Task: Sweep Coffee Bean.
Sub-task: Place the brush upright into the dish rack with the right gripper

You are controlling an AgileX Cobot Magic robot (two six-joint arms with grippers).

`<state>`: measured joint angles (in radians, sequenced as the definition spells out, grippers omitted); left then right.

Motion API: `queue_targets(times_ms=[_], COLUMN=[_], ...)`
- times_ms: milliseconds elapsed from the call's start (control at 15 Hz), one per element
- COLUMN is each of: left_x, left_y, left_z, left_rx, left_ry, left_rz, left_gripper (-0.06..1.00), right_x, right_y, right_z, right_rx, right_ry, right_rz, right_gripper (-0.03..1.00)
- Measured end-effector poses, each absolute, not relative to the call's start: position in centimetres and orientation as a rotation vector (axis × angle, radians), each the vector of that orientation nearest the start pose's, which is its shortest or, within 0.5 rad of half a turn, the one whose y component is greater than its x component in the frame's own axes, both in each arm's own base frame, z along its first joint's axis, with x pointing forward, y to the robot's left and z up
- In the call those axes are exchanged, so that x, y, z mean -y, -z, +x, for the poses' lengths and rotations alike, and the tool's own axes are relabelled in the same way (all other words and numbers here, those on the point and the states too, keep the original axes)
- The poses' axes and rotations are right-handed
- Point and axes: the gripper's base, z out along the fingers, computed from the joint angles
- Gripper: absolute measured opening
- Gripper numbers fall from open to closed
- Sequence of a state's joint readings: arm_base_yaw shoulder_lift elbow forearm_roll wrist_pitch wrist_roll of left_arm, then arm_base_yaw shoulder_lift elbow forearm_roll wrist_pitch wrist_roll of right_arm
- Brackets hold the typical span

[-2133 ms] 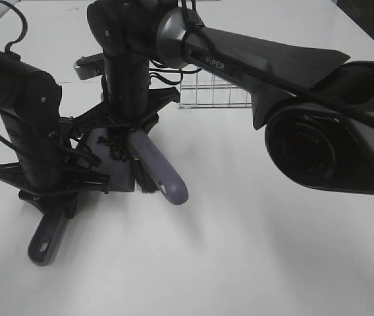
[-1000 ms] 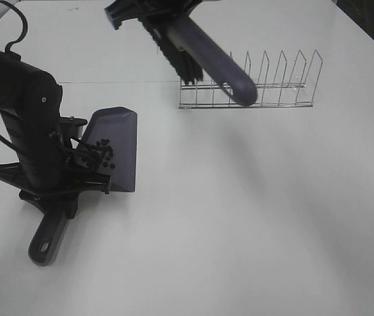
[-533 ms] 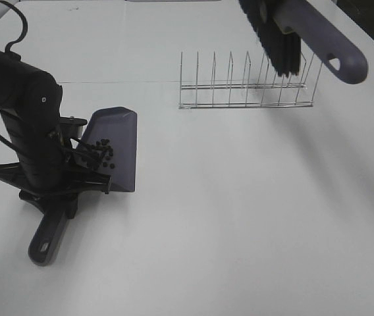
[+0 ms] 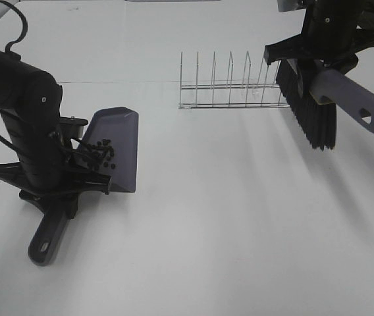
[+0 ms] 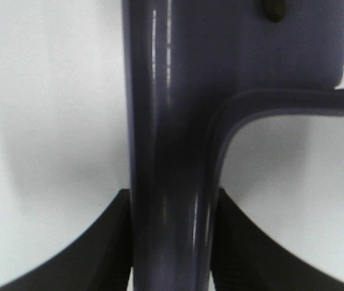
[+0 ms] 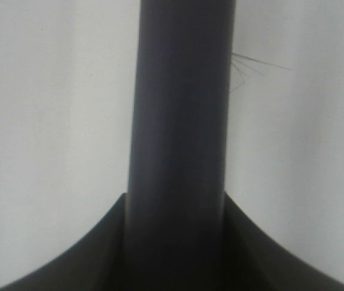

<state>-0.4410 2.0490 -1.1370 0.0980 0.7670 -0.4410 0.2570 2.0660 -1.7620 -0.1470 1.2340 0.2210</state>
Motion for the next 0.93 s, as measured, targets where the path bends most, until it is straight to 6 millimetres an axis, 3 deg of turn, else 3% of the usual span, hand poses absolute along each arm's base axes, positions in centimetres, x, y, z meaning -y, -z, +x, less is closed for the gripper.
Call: queue_targets(times_ms=[333,600,933], left_x=[14.3,14.3,14.3], left_y=[-9.6,-9.6,-9.6], left_z=[31.8,31.8,31.8], left_rx=[-3.128,-3.129,-3.13], left_ry=[-0.108,-0.109,-0.108], left_rz=[0.117,0.117,0.116], left_gripper=[0.35,0.35,0.35], right_x=[-9.7,-9.9,-10.4], right_y=[-18.7,-17.7,-17.9], right_z=[42.8,43.6,46.6], right_rx=[-3.064,-3.053,-2.963], right_ry=[0.239,0.244,0.257], right_rz=[-0.133,-0.139,-0.139], right_gripper=[0.31,0.31,0.31])
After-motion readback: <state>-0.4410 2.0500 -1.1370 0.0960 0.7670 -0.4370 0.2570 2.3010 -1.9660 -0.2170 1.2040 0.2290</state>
